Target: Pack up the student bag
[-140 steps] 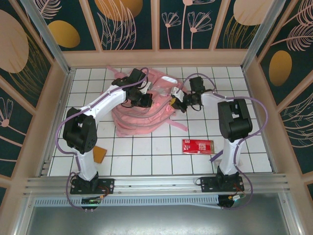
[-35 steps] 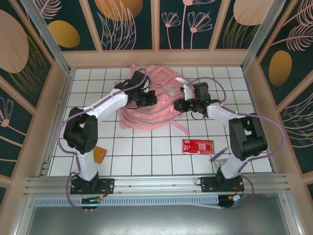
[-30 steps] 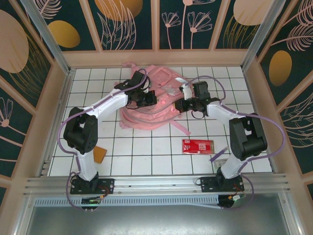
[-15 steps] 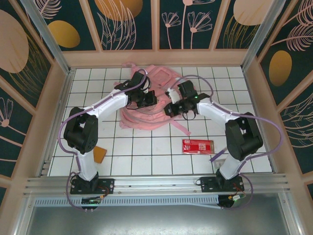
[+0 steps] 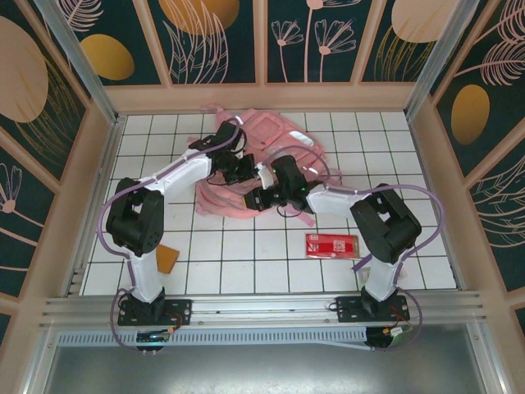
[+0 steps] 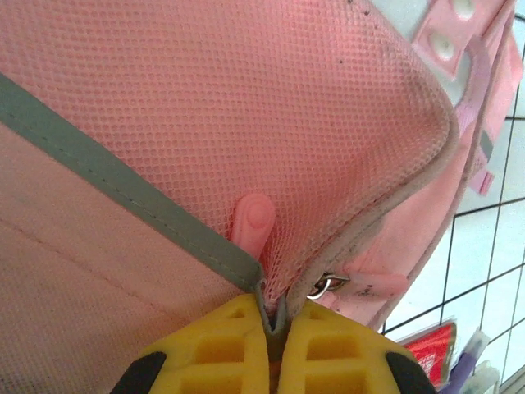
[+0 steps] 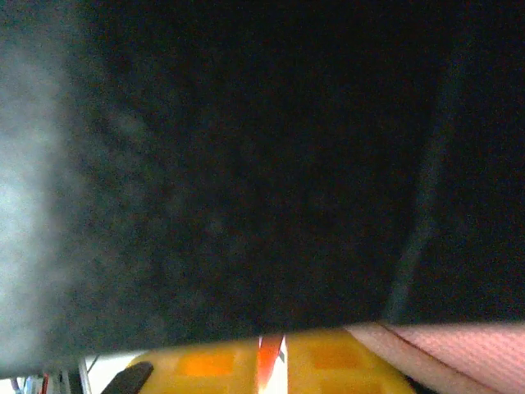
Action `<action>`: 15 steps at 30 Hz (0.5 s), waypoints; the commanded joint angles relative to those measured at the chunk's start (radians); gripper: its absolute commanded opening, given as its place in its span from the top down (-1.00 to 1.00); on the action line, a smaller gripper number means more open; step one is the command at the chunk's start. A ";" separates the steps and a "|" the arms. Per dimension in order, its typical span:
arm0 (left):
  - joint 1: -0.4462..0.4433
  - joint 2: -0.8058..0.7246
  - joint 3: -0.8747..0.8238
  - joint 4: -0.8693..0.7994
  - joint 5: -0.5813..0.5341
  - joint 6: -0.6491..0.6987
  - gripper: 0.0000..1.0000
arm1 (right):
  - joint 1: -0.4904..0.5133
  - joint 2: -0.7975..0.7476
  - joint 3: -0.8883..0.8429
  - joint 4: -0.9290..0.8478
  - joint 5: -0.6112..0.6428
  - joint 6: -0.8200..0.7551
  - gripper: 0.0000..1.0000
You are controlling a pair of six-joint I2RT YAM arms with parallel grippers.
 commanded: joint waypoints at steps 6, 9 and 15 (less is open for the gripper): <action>-0.017 -0.016 0.019 0.154 0.057 -0.029 1.00 | 0.107 -0.357 -0.307 0.165 0.040 -0.638 0.35; -0.017 -0.016 0.018 0.146 0.058 -0.008 1.00 | 0.065 -0.435 -0.308 0.011 0.097 -0.906 0.33; -0.017 -0.005 0.001 0.158 0.077 0.008 1.00 | -0.130 -0.459 -0.232 -0.113 0.028 -1.090 0.26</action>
